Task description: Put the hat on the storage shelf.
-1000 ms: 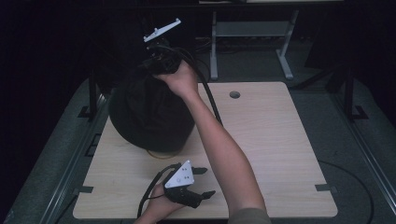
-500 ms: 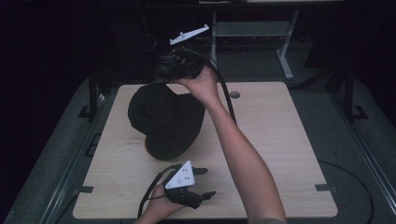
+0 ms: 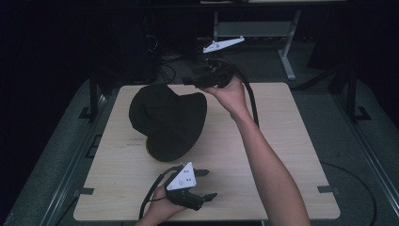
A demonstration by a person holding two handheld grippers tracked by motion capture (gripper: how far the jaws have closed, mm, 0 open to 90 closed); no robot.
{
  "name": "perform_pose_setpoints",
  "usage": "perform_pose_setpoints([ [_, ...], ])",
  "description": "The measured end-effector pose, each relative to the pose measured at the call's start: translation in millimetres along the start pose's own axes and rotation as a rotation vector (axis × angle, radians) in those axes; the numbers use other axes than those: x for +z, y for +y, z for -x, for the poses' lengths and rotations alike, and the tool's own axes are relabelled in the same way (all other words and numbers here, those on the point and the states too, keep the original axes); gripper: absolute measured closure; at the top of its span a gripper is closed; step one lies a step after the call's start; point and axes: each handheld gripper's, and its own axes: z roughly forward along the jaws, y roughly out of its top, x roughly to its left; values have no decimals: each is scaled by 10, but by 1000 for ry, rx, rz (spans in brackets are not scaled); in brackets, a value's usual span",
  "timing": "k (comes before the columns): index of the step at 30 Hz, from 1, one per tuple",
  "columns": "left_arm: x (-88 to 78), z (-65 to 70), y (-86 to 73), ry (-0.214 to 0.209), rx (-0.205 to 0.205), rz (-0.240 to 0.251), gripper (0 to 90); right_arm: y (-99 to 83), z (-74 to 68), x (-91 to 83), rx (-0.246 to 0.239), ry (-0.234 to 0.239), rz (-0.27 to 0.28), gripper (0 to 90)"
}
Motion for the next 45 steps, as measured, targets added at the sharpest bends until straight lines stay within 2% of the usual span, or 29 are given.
perform_pose_setpoints([
  [6, 1, -11, -5, 6, -5, -6, 263, -163, 75, -167, 20, -12, 0, 325],
  [14, 13, -21, -14, 14, -28, -4, 243, -287, 132, -288, 40, -19, 0, 296],
  [31, 25, -19, -4, 29, -28, -12, 182, -502, 191, -494, 58, -30, -6, 257],
  [45, 38, -17, -3, 30, -24, -13, 174, -699, 242, -745, 77, -54, -7, 245],
])
